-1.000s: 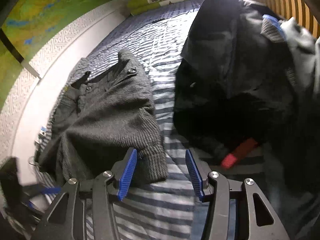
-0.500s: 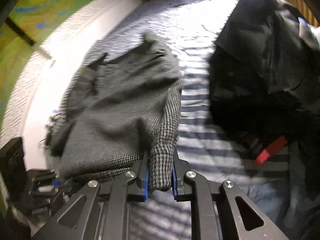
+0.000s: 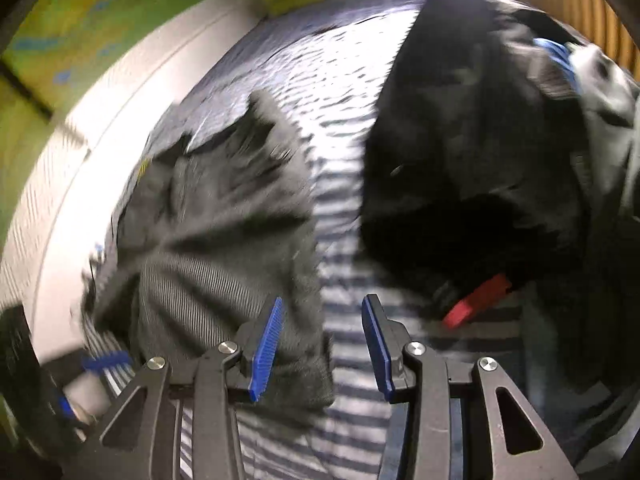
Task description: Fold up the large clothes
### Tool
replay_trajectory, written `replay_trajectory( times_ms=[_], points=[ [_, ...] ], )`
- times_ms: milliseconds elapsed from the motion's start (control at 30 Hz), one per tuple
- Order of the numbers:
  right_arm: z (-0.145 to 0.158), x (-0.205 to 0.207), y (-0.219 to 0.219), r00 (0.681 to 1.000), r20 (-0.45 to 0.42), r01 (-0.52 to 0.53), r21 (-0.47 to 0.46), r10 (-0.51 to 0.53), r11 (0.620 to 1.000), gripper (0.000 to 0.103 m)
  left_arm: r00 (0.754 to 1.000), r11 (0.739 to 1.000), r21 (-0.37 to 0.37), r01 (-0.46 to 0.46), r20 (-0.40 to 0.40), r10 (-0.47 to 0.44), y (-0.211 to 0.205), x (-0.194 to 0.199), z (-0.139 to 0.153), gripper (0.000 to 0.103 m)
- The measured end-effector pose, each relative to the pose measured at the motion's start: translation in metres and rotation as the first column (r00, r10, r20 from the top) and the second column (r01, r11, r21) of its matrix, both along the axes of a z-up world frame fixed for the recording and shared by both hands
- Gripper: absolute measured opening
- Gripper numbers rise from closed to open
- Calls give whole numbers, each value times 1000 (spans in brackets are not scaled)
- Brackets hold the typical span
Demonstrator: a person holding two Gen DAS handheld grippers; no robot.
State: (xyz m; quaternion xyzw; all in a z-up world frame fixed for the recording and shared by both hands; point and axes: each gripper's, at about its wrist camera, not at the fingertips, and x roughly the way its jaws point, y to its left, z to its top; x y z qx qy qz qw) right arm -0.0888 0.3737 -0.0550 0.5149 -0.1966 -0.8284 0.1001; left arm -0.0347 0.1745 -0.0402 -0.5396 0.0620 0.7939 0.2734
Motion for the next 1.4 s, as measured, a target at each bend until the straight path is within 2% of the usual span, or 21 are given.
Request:
replay_trajectory(
  times_ms=[100, 200, 300, 367, 400, 433, 467, 500, 567, 600, 800, 900, 1000, 1100, 1200, 1267, 1333, 1367, 1400],
  points=[
    [9, -3, 14, 998, -26, 62, -18, -63, 998, 38, 997, 999, -15, 47, -59, -48, 57, 2, -7, 72],
    [15, -2, 29, 994, -48, 102, 0, -102, 995, 38, 998, 999, -1, 42, -47, -42, 102, -8, -24, 81],
    [18, -5, 42, 991, -47, 129, -4, -129, 992, 38, 999, 997, -60, 49, -20, -50, 141, -23, -48, 81],
    [18, -10, 47, 990, -43, 136, 0, -136, 991, 38, 999, 990, -138, 36, -23, -40, 159, -34, -67, 81],
    [18, -12, 47, 989, -44, 139, 5, -138, 990, 38, 999, 987, -156, 39, -23, -43, 160, -36, -72, 76],
    [19, -15, 46, 990, -46, 137, 9, -136, 991, 38, 998, 983, -175, 54, -24, -59, 162, -38, -78, 66],
    [20, -19, 44, 991, -47, 130, 15, -129, 991, 38, 996, 979, -193, 72, -40, -81, 159, -37, -80, 51],
    [21, -23, 40, 992, -51, 117, 19, -116, 993, 38, 995, 981, -173, 84, -46, -93, 156, -36, -78, 37],
    [24, -32, 31, 994, -65, 89, 32, -87, 996, 38, 995, 987, -132, 90, -32, -95, 141, -33, -64, 17],
    [25, -37, 25, 995, -71, 78, 36, -75, 996, 38, 995, 990, -106, 92, -31, -96, 131, -31, -53, 15],
    [26, -97, -23, 997, -81, -4, 43, 7, 999, 43, 996, 998, -6, 67, -64, -67, 74, -23, 3, 13],
    [26, -131, -51, 995, -88, -37, 43, 41, 998, 44, 996, 999, 33, 41, -78, -39, 44, -22, 20, 13],
    [27, -164, -78, 993, -93, -72, 44, 76, 996, 49, 996, 998, 59, 32, -81, -27, 24, -19, 28, 13],
    [22, -196, -102, 994, -65, -80, 84, 85, 993, 50, 996, 997, 71, 41, -76, -35, 13, -19, 29, 13],
    [8, -221, -125, 996, -13, -83, 163, 87, 983, 50, 998, 994, 105, 42, -59, -36, 4, -21, 26, 13],
    [-1, -230, -137, 996, 3, -85, 251, 87, 964, 50, 998, 991, 127, 46, -47, -40, -3, -21, 23, 13],
    [-10, -236, -143, 997, 28, -73, 319, 68, 945, 20, 998, 989, 137, 50, -46, -44, -12, -18, 23, 13],
    [-13, -238, -144, 997, 51, -77, 314, 64, 946, 11, 998, 988, 150, 47, -40, -41, -19, -17, 24, 13],
    [-12, -237, -145, 997, 44, -69, 305, 58, 950, 11, 999, 986, 161, 43, -36, -37, -25, -17, 24, 13]
  ],
)
